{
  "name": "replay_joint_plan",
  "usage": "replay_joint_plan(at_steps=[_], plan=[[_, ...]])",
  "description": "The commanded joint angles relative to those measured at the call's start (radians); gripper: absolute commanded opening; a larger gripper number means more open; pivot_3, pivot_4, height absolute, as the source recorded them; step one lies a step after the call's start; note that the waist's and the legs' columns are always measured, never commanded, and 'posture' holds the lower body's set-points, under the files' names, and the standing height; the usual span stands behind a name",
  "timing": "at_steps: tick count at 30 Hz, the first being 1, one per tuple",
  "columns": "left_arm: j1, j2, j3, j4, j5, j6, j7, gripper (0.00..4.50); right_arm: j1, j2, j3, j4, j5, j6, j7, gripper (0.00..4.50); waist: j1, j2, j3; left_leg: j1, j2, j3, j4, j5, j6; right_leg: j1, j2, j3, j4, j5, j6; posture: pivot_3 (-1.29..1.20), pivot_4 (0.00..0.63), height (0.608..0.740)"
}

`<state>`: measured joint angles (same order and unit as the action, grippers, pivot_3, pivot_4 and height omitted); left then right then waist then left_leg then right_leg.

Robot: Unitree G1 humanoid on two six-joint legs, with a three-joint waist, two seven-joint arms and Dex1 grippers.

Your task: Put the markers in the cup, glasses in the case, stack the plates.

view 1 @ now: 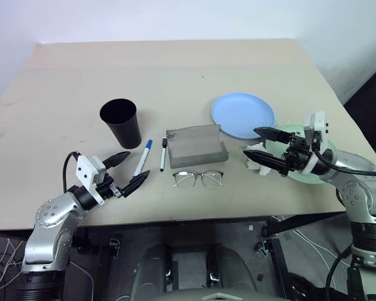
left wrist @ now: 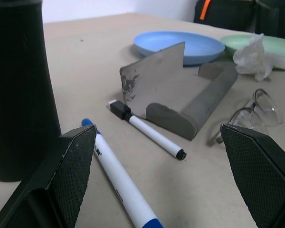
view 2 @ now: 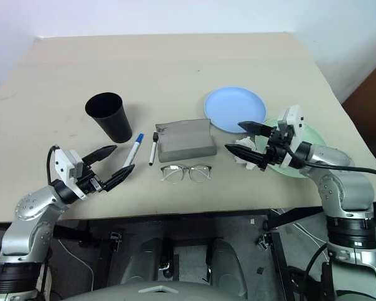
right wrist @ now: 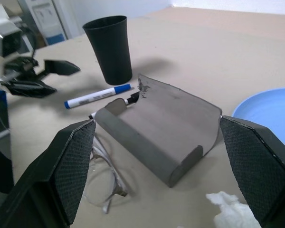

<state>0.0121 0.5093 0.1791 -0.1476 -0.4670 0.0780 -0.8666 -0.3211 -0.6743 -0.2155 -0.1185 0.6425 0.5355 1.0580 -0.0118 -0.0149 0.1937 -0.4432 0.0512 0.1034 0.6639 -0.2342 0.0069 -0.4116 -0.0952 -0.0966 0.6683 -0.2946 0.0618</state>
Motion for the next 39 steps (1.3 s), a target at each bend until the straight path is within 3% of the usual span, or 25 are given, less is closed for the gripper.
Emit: replay_joint_plan(at_steps=[1, 14, 29, 39], plan=[[-0.031, 0.011, 0.005, 0.016, 0.001, -0.029, -0.021, 4.4, 0.0, -0.014, -0.038, -0.036, 0.03, -0.002, -0.007, 4.34, 0.001, 0.0, 0.0, 0.0, 0.0, 0.0, 0.0, 0.0, 0.0, 0.0, 0.0, 0.0, 0.0, 0.0, 0.0, 0.0, 0.15, 0.701], [-0.058, 0.015, 0.002, 0.03, 0.005, -0.035, -0.043, 4.4, -0.006, -0.003, -0.026, -0.034, 0.049, 0.019, -0.072, 4.34, 0.001, 0.0, 0.0, 0.0, 0.0, 0.0, 0.0, 0.0, 0.0, 0.001, 0.0, 0.0, 0.0, 0.0, 0.001, 0.0, 0.15, 0.701], [-0.11, 0.013, -0.019, 0.04, -0.006, -0.001, -0.051, 4.4, 0.036, -0.21, -0.037, 0.0, -0.027, 0.107, -0.052, 4.34, 0.003, 0.0, 0.0, 0.0, 0.0, 0.0, 0.001, 0.0, 0.001, 0.001, 0.0, 0.0, 0.0, 0.0, 0.001, 0.0, 0.15, 0.701], [-0.081, 0.031, -0.031, -0.055, -0.035, 0.053, -0.079, 4.4, 0.116, -0.233, -0.007, 0.082, -0.109, 0.055, -0.043, 4.34, 0.002, 0.0, 0.0, 0.0, 0.0, 0.0, 0.001, 0.0, 0.001, 0.001, 0.0, 0.0, 0.0, 0.001, 0.001, 0.0, 0.15, 0.701]])
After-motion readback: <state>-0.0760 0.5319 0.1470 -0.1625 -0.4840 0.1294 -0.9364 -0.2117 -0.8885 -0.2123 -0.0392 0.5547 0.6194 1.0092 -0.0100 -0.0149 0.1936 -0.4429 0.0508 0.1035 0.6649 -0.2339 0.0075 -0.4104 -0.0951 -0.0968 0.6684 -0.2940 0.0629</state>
